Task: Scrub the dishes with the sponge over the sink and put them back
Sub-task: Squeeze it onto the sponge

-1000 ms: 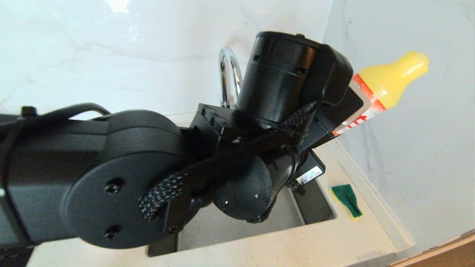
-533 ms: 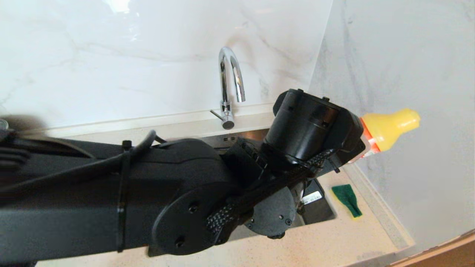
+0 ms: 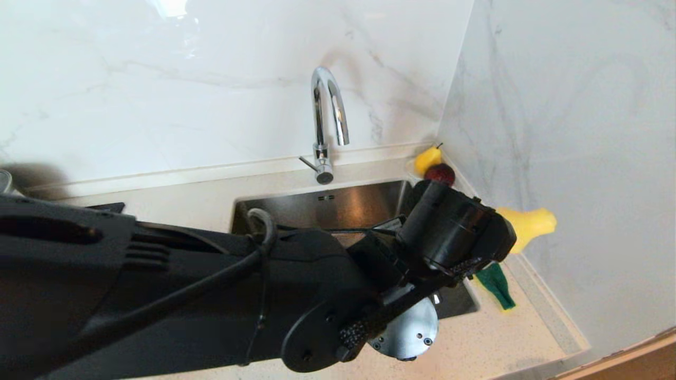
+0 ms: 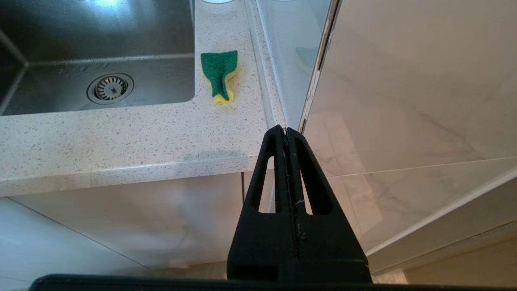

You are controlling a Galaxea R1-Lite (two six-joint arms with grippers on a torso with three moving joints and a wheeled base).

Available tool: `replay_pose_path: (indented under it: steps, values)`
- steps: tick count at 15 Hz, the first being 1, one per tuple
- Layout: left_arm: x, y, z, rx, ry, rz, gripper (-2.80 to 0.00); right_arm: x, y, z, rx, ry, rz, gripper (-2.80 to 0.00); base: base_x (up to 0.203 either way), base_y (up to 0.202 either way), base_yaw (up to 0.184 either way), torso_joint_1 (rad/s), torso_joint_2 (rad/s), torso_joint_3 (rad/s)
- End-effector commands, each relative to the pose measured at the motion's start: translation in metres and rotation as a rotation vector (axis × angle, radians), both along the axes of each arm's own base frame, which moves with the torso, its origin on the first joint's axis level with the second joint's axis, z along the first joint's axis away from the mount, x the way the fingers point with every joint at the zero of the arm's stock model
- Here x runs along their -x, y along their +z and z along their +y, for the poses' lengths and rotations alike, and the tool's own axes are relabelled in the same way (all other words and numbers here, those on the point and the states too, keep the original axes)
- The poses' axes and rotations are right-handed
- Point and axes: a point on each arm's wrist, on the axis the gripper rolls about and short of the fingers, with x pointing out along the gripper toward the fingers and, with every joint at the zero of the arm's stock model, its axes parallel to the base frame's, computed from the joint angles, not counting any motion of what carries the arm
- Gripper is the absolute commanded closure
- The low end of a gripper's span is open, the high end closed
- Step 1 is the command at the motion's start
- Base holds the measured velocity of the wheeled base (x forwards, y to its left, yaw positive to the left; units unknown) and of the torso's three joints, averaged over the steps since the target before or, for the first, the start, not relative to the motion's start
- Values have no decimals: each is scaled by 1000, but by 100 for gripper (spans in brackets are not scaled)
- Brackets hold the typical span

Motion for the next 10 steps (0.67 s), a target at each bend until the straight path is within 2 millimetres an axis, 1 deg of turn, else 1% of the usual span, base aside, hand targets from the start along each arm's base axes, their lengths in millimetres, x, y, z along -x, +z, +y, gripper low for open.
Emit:
replay_pose_path:
  steps: [1, 6, 10]
  values:
    - [-3, -14, -5, -41, 18, 6, 0, 0, 0, 0, 0, 0, 0, 0, 0, 0, 0, 0, 0, 0]
    - [-6, -30, -10, -115, 4, 10, 0, 0, 0, 0, 0, 2, 0, 0, 0, 0, 0, 0, 0, 0]
    - [-11, -36, -19, -162, -15, -5, 0, 0, 0, 0, 0, 2, 0, 0, 0, 0, 0, 0, 0, 0]
